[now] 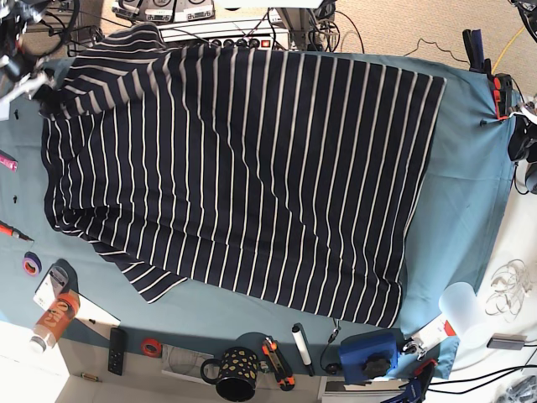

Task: Layout the t-shirt on the table in an organized manner, then fold the t-shirt properly
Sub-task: 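Grasp the shirt collar corner with the right gripper and pull it outward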

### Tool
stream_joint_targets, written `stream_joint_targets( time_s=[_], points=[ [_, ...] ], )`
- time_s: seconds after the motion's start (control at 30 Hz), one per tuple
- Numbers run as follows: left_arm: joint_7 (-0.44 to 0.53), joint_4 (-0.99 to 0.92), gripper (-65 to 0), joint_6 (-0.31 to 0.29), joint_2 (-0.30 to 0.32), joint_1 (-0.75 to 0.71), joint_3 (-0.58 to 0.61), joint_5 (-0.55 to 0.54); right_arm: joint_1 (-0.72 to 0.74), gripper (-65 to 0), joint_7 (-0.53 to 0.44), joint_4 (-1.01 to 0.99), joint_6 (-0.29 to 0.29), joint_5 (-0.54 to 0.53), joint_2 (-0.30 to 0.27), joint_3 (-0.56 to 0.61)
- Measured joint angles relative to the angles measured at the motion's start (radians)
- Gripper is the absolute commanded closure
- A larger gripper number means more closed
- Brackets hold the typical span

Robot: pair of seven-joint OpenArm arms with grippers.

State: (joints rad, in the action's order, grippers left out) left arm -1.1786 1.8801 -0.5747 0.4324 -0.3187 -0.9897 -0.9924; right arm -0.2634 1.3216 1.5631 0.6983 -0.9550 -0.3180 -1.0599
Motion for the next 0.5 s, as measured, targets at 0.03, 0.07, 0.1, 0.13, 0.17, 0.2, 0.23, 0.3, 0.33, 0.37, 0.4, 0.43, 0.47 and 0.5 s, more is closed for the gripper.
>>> stream_joint_targets(
  time_s=[0.03,0.07,0.1,0.13,0.17,0.2,0.23,0.3,0.33,0.37,0.4,0.43,0.47,0.5],
  points=[
    [0.000,0.000,-23.8,0.000,0.000,-0.003,0.000,0.000,0.021,0.0,-0.034,-0.002,0.000,0.045,-0.001,0.000],
    [0.000,0.000,-23.8,0.000,0.000,-0.008,0.000,0.000,0.038,0.0,-0.051,-0.006,-0.001,0.072,-0.006,0.000],
    [0.000,0.000,-23.8,0.000,0.000,-0.016,0.000,0.000,0.054,0.0,-0.051,-0.010,-0.001,0.086,-0.012,0.000],
    [-0.001,0.000,-23.8,-0.008,-0.001,-0.021,0.000,0.001,0.066,0.0,-0.055,-0.013,-0.001,0.095,-0.016,0.000],
    [-0.004,0.000,-23.8,-0.018,-0.004,-0.022,0.000,0.003,0.071,0.0,-0.068,-0.018,-0.001,0.103,-0.019,0.001],
    [-0.005,0.000,-23.8,-0.023,-0.006,-0.021,0.000,0.003,0.075,0.0,-0.083,-0.021,-0.001,0.114,-0.020,0.001],
    [-0.009,0.000,-23.8,-0.023,-0.008,-0.021,0.000,0.000,0.076,0.0,-0.096,-0.021,-0.001,0.121,-0.021,0.001],
    [-0.008,0.000,-23.8,-0.022,-0.008,-0.021,0.000,0.000,0.075,0.0,-0.095,-0.021,-0.001,0.121,-0.031,0.005],
    [-0.010,0.000,-23.8,-0.022,-0.008,-0.021,0.000,0.000,0.075,0.0,-0.082,-0.021,-0.001,0.120,-0.040,0.013],
    [-0.011,0.000,-23.8,-0.022,-0.008,-0.021,0.000,0.001,0.075,-2.4,-0.045,-0.021,-0.002,0.115,-0.050,0.025],
    [-0.011,0.000,-23.8,-0.023,-0.008,-0.021,0.000,0.000,0.072,-9.8,0.003,-0.021,-0.002,0.097,-0.062,0.040],
    [-0.015,0.000,-23.8,-0.022,-0.008,-0.021,0.000,0.000,0.064,-17.1,0.039,-0.021,-0.002,0.066,-0.072,0.057],
    [-0.026,0.000,-23.8,-0.023,-0.008,-0.021,0.000,0.000,0.048,-22.3,0.068,-0.021,0.000,0.023,-0.082,0.076],
    [-0.029,0.000,-23.8,-0.023,-0.008,-0.021,0.000,0.000,0.032,-24.5,0.077,-0.021,0.000,0.011,-0.089,0.092]
  ],
)
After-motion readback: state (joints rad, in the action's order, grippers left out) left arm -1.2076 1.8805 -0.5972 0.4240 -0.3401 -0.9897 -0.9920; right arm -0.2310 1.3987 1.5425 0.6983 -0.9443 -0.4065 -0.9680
